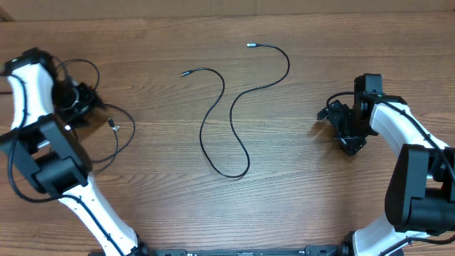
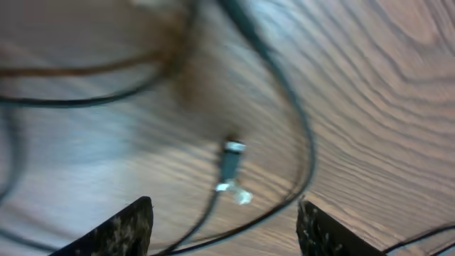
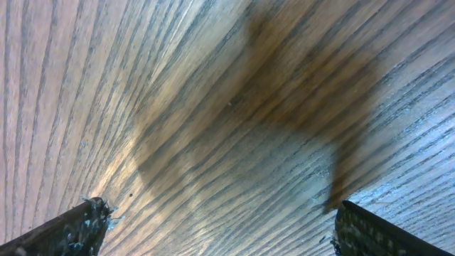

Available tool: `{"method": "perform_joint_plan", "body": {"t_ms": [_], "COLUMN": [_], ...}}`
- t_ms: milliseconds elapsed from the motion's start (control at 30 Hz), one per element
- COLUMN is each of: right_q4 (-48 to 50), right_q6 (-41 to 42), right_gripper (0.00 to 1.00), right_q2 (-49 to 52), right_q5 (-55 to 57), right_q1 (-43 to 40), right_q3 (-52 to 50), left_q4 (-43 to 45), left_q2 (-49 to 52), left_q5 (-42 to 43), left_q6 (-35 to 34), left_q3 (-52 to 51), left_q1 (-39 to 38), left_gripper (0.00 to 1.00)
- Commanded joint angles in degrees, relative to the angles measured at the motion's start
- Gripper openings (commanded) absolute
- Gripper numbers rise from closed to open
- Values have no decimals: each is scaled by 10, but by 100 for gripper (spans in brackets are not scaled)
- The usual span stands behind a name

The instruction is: Untangle cables

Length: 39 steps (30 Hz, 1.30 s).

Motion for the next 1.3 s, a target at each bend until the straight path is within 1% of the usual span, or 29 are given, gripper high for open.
{"method": "perform_joint_plan", "body": {"t_ms": [0, 200, 233, 267, 367, 400, 433, 533, 600, 700, 800, 900, 1100, 1267], "right_q4": [3, 3, 3, 3, 3, 3, 3, 3, 3, 3, 3, 3, 3, 5], "right_q6": [0, 0, 0, 0, 0, 0, 0, 0, 0, 0, 0, 0, 0, 0], "right_gripper": [100, 100, 100, 100, 100, 100, 100, 100, 100, 100, 100, 100, 100, 100], "right_q2": [1, 1, 1, 1, 1, 1, 1, 1, 1, 1, 1, 1, 1, 1], "right_q5": [3, 3, 3, 3, 3, 3, 3, 3, 3, 3, 3, 3, 3, 3], "right_q1": [-2, -2, -2, -2, -2, -2, -2, -2, -2, -2, -2, -2, -2, -2], "right_q3": [-4, -4, -4, -4, -4, -4, -4, -4, -4, -4, -4, -4, -4, -4], "left_q4": [13, 77, 97, 109, 142, 150, 155, 158, 160, 158, 156, 154, 156, 159], "left_q2": [5, 5, 5, 5, 5, 5, 5, 5, 5, 5, 5, 5, 5, 5], "left_q5": [-11, -61, -75, -82, -111, -123, -133, -178, -192, -191, -190, -173, -120, -101], "left_q6": [15, -1, 0, 0, 0, -1, -1, -28, -34, -36, -53, -54, -54, -54], "left_q3": [-22, -92, -111, -123, -154, -161, -166, -170, -170, -170, -170, -170, -170, -170], "left_q1": [-33, -89, -100, -106, -117, -118, -118, -113, -103, -83, -56, -28, 18, 31], "left_gripper": [63, 62, 60, 55, 11, 6, 4, 4, 5, 7, 10, 17, 17, 18]}}
